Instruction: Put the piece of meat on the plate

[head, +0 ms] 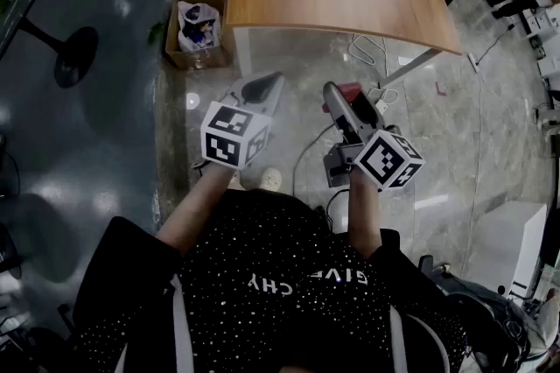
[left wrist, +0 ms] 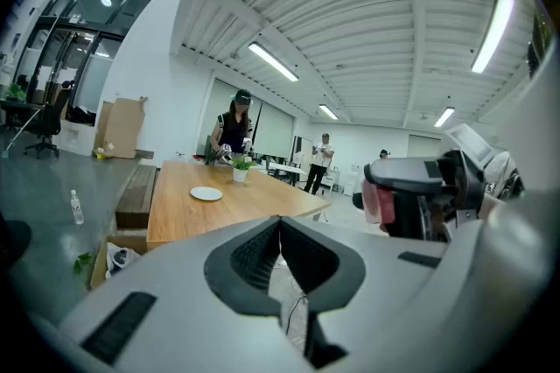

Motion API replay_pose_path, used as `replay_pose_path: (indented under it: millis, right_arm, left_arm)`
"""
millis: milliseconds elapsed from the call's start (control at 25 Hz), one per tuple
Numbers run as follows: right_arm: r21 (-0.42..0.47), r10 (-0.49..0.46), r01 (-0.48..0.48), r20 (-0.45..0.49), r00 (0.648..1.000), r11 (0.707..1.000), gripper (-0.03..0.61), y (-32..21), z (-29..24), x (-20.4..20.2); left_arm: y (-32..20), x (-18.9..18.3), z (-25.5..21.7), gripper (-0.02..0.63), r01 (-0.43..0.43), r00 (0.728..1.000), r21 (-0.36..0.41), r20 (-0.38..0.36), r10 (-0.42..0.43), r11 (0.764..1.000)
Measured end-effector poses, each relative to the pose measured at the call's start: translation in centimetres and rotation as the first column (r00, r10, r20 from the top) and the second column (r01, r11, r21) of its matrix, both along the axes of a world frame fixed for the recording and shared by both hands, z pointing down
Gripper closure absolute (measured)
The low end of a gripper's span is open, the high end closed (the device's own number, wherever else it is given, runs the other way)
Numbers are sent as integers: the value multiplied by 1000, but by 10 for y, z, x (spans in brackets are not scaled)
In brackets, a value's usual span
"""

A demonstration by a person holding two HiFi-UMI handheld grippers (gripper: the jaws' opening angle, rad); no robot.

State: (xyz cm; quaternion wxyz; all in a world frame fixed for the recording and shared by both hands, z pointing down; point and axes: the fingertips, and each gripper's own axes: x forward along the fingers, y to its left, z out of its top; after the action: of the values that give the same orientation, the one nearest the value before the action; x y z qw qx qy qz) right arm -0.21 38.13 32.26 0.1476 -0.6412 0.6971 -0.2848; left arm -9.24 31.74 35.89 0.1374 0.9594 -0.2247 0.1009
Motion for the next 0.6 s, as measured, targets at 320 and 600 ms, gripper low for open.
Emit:
replay_pose_path:
  millis: [320,600]
  right_arm:
    - [3,-17,17,-7,1000,1000,247,3,5,10]
    - [-6,-30,30,-7,1000,1000,247,-4,9,14]
  left_arm:
    - [-2,10,6,604,24,1000,-4,-4,-24,1000]
    - [-4,14,6,604,36,999,16,16,-37,999]
